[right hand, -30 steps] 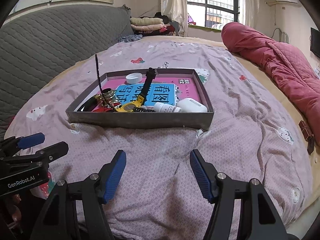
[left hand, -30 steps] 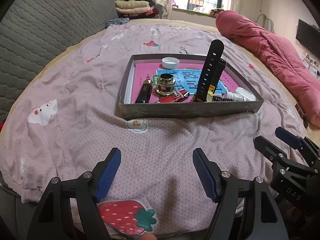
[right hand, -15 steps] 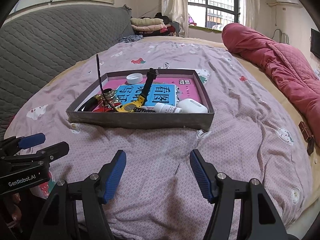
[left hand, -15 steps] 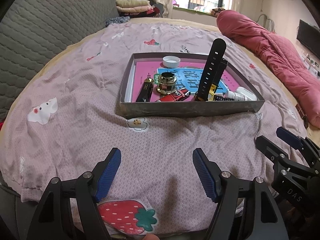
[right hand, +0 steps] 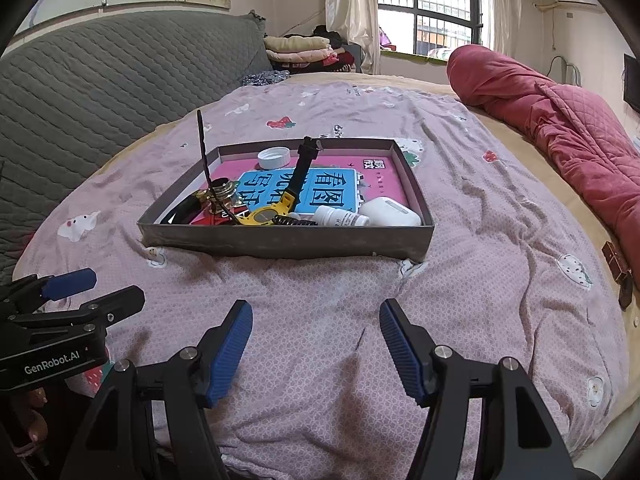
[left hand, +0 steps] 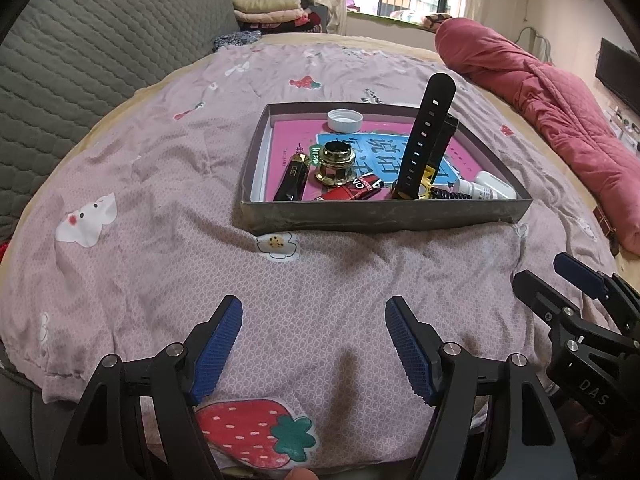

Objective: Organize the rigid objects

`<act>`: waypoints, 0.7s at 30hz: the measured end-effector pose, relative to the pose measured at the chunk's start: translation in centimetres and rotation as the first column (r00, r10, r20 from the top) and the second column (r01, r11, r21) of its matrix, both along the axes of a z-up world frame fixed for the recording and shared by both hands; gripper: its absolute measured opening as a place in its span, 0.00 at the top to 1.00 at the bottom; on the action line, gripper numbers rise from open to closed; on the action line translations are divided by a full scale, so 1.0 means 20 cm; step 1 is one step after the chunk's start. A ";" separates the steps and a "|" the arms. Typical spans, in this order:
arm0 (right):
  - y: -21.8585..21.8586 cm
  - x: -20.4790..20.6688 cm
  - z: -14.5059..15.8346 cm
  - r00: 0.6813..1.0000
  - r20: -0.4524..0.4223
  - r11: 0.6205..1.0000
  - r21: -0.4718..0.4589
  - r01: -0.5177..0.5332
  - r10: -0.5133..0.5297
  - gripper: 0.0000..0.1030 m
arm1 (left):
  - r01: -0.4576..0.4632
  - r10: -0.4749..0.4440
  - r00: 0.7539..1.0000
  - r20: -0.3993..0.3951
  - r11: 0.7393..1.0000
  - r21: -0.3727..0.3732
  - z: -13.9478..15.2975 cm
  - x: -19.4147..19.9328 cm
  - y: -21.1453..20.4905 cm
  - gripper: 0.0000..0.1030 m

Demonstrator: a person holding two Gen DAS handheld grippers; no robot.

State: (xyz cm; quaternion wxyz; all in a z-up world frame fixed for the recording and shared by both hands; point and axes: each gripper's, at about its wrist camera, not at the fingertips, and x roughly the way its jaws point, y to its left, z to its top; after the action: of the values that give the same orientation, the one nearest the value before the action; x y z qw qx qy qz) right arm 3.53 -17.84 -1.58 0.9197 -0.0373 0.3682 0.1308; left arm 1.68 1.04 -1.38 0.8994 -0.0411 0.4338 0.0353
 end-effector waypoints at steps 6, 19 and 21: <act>0.00 0.00 0.00 1.000 0.001 1.000 0.002 -0.003 0.003 0.36 | 0.001 -0.001 1.000 -0.001 1.000 0.000 0.00 0.00 0.00 0.27; 0.00 0.00 0.01 1.000 0.002 1.000 0.000 -0.001 0.001 0.36 | -0.009 0.009 1.000 -0.009 1.000 0.000 -0.01 0.01 0.01 0.27; 0.00 0.00 0.01 1.000 -0.001 1.000 -0.003 -0.002 0.002 0.36 | -0.012 0.012 1.000 -0.009 1.000 0.001 -0.01 0.01 0.00 0.27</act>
State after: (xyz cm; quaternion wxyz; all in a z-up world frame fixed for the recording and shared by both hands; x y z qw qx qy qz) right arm 3.59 -17.88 -1.42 0.9195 -0.0389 0.3687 0.1310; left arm 1.78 1.14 -1.49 0.8971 -0.0434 0.4378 0.0411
